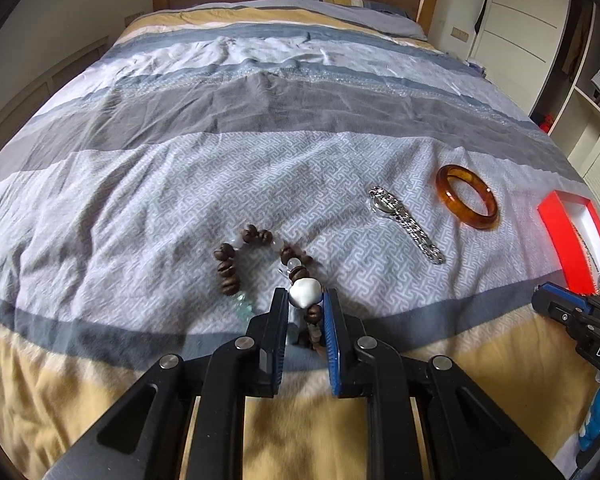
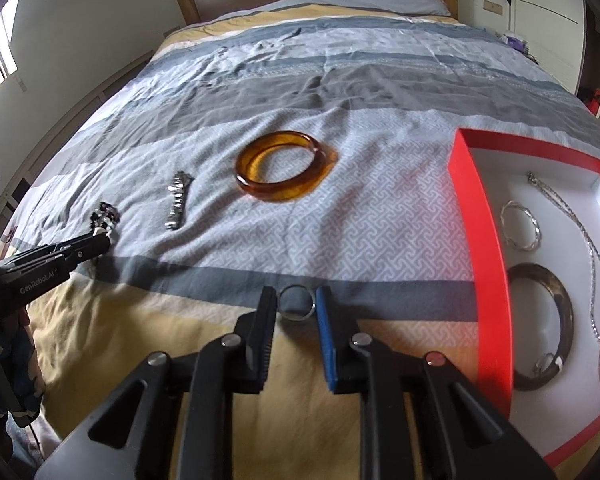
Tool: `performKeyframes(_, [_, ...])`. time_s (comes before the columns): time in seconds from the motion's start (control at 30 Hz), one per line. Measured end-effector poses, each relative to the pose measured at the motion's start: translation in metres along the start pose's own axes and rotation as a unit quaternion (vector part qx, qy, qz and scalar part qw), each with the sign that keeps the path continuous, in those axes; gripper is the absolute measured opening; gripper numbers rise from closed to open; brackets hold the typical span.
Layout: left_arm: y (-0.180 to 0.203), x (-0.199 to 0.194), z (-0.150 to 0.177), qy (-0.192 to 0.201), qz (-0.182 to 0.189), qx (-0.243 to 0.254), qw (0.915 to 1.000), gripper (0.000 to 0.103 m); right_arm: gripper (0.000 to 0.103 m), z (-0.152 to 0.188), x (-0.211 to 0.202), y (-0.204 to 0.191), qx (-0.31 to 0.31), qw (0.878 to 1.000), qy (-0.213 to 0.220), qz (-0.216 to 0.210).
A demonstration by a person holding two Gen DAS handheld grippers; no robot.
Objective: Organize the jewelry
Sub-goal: 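Carry the beaded bracelet and silver ring into the red box and open both tools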
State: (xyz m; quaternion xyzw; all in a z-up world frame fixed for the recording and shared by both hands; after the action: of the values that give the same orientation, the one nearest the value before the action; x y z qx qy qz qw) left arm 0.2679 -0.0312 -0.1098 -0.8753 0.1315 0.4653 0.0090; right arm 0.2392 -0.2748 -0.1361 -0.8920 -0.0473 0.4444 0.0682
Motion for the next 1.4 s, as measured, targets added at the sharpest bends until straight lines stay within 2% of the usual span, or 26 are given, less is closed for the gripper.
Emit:
performKeyframes(0.3, [0.011, -0.046, 0.007, 0.017, 0.005, 0.007, 0.9998, 0.017, 0.019, -0.003, -0.047, -0.013, -0.009, 0.999, 0.034, -0.010])
performKeyframes(0.6, [0.057, -0.086, 0.015, 0.029, 0.041, 0.022, 0.9985, 0.017, 0.019, 0.006, -0.098, 0.004, 0.001, 0.998, 0.062, 0.001])
performKeyframes(0.8, [0.114, -0.102, 0.014, 0.034, 0.075, 0.051, 0.9953, 0.017, 0.019, 0.016, -0.130, 0.039, 0.018, 0.997, 0.076, 0.022])
performKeyframes(1.03, [0.191, -0.105, 0.000, 0.035, 0.125, 0.088, 0.9877, 0.017, 0.019, 0.023, -0.155, 0.101, 0.036, 0.994, 0.082, 0.060])
performKeyframes(1.23, [0.266, -0.087, -0.018, 0.030, 0.162, 0.125, 0.9784, 0.017, 0.019, 0.017, -0.153, 0.150, 0.040, 0.993, 0.075, 0.084])
performKeyframes(1.4, [0.307, -0.058, -0.029, 0.019, 0.175, 0.143, 0.9739, 0.017, 0.019, 0.005, -0.139, 0.184, 0.034, 0.993, 0.063, 0.092])
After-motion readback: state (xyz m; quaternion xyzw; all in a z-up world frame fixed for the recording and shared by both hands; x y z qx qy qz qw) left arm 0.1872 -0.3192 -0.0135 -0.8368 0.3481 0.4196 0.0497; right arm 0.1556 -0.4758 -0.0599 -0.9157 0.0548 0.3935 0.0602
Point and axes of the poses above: each gripper's, at about its wrist camera, not at the fingertips, and x roughly the way its jaws point, y to its right, z to its underside, the point moved 7 cm from there along x, roughly the way its jaws point, and after that the axes turned 3 degrees about -x, right-handed, at the moved point
